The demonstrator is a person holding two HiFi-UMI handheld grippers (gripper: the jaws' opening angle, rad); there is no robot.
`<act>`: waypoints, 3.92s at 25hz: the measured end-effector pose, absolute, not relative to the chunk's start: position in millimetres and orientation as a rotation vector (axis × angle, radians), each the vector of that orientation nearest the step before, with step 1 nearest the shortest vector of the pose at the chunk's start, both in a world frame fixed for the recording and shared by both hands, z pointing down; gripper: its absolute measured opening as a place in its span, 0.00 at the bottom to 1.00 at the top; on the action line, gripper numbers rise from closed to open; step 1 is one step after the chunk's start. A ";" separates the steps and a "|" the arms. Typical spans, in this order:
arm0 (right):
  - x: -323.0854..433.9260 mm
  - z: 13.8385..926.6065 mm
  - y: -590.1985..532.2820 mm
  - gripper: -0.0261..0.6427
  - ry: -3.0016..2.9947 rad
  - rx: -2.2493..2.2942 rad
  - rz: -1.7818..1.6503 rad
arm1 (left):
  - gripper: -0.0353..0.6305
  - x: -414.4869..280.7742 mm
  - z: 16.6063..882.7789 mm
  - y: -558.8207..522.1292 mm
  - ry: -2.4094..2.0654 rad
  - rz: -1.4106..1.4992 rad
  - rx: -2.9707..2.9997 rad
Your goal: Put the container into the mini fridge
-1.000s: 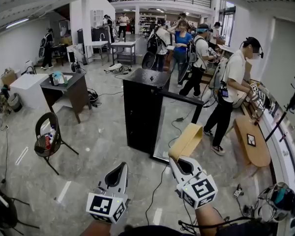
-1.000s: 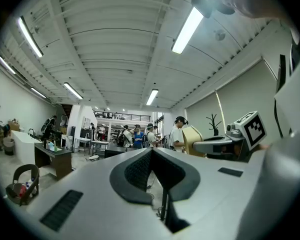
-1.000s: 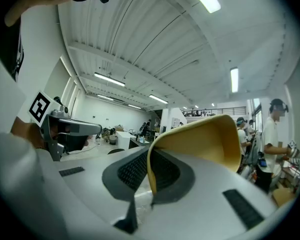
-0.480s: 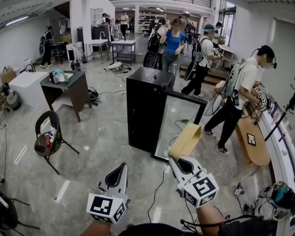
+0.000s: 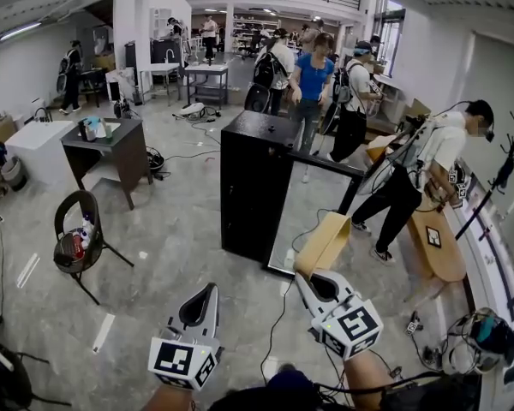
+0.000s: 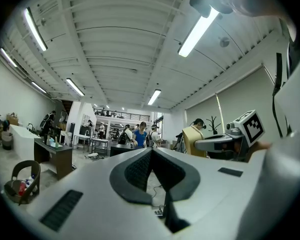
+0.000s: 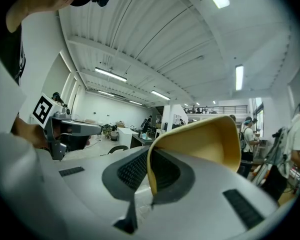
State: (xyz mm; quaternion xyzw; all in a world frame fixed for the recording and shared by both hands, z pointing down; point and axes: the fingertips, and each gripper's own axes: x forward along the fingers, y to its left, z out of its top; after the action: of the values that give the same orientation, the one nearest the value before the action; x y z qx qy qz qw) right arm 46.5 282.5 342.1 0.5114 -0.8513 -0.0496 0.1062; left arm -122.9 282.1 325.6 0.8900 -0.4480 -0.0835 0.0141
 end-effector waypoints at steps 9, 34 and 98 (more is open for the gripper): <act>44.2 347.0 243.2 0.07 -2.540 1.494 -0.152 | 0.06 -118.0 330.3 247.3 -1.408 -0.251 2.771; 131.5 370.5 61.3 0.07 -2.554 1.425 -0.095 | 0.06 -13.5 344.9 57.4 -1.386 -0.140 2.747; 35.8 431.9 -239.8 0.07 -2.384 1.408 -0.080 | 0.06 -58.3 390.4 -292.6 -1.005 -0.082 2.916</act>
State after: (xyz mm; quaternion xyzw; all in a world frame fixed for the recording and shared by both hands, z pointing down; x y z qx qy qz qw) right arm 35.8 -239.8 431.9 0.4997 -0.8458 -0.0284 0.1849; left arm -58.3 -292.6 390.4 0.9448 -0.3254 -0.0265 0.0279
